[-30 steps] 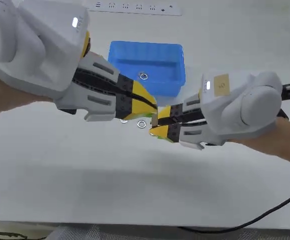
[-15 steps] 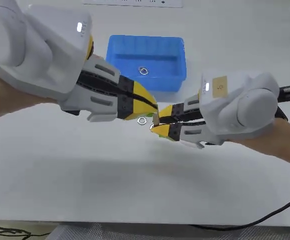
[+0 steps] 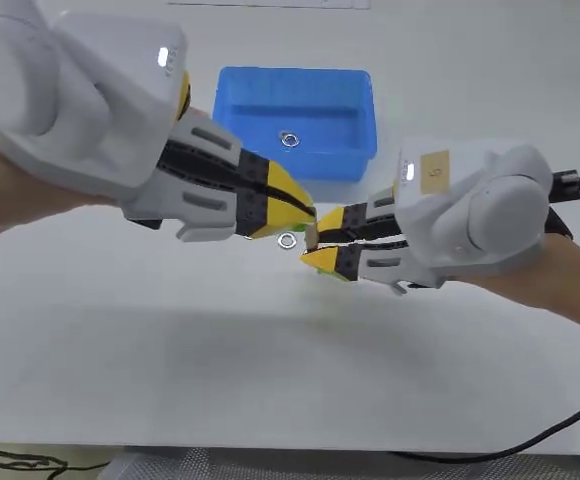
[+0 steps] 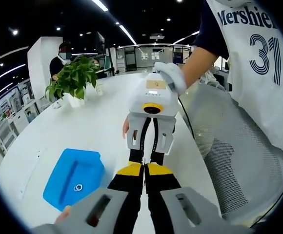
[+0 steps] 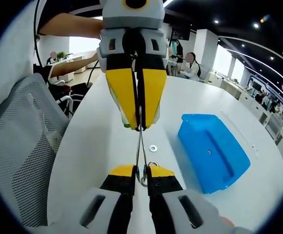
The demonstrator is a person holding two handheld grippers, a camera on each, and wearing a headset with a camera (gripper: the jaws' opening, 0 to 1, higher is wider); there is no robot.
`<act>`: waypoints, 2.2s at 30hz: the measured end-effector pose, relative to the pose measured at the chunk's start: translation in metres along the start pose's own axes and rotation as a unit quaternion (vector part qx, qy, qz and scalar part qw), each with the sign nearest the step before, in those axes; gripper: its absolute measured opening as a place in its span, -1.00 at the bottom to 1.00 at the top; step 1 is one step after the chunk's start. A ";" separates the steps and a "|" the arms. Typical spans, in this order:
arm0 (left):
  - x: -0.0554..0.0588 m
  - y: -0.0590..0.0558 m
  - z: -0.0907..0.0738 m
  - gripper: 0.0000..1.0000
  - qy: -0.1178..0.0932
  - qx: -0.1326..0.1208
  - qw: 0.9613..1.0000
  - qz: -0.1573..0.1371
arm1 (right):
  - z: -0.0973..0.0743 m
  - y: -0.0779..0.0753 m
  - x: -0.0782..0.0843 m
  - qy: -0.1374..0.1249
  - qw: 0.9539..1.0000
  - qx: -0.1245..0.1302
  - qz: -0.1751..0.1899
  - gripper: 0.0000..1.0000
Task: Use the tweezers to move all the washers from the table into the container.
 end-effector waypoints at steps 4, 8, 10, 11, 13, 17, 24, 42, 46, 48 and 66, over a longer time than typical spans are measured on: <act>0.000 0.001 0.002 -0.90 0.002 0.000 1.000 0.001 | 0.000 0.000 0.001 0.000 1.000 0.000 0.001 -0.79; 0.000 0.002 0.003 -0.90 0.002 -0.001 1.000 0.002 | 0.001 -0.001 0.002 -0.001 1.000 0.001 0.001 -0.79; 0.001 0.003 0.003 -0.90 0.003 -0.001 1.000 0.000 | 0.002 -0.001 0.002 0.000 1.000 0.000 0.001 -0.78; 0.002 0.003 0.003 -0.90 0.003 -0.001 1.000 -0.002 | 0.003 -0.001 0.003 0.000 1.000 -0.001 0.003 -0.78; 0.003 0.003 0.004 -0.90 0.005 -0.002 1.000 -0.003 | 0.004 0.000 0.004 0.001 1.000 -0.003 0.004 -0.78; 0.003 0.005 0.004 -0.90 0.000 -0.001 1.000 -0.010 | 0.003 -0.001 0.004 -0.002 1.000 -0.003 0.009 -0.78; 0.003 0.004 0.005 -0.90 0.000 0.003 1.000 -0.016 | 0.004 0.000 0.005 0.000 1.000 -0.006 0.013 -0.79; -0.020 0.004 -0.018 -0.90 -0.005 -0.014 1.000 0.004 | -0.010 -0.016 -0.020 -0.010 1.000 0.019 -0.005 -0.80; -0.031 0.009 -0.028 -0.90 -0.012 -0.023 1.000 0.015 | -0.016 -0.028 -0.031 -0.012 0.999 0.034 -0.015 -0.80; -0.038 0.009 -0.032 -0.90 -0.018 -0.030 0.999 0.028 | -0.020 -0.034 -0.036 -0.012 0.999 0.041 -0.021 -0.80; -0.065 0.033 -0.048 -0.90 -0.032 -0.050 0.996 0.071 | -0.027 -0.083 -0.052 0.001 0.995 0.056 -0.078 -0.80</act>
Point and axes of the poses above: the centre of the closed fingertips' face, and the gripper's own axes: z roughly forward along the fingers, y roughly to its left, x roughly out of its underside, the point moved 7 cm from there along -z, roughly backward along the fingers, and after that the axes turned 14 degrees about -z, right-handed, at the moved point
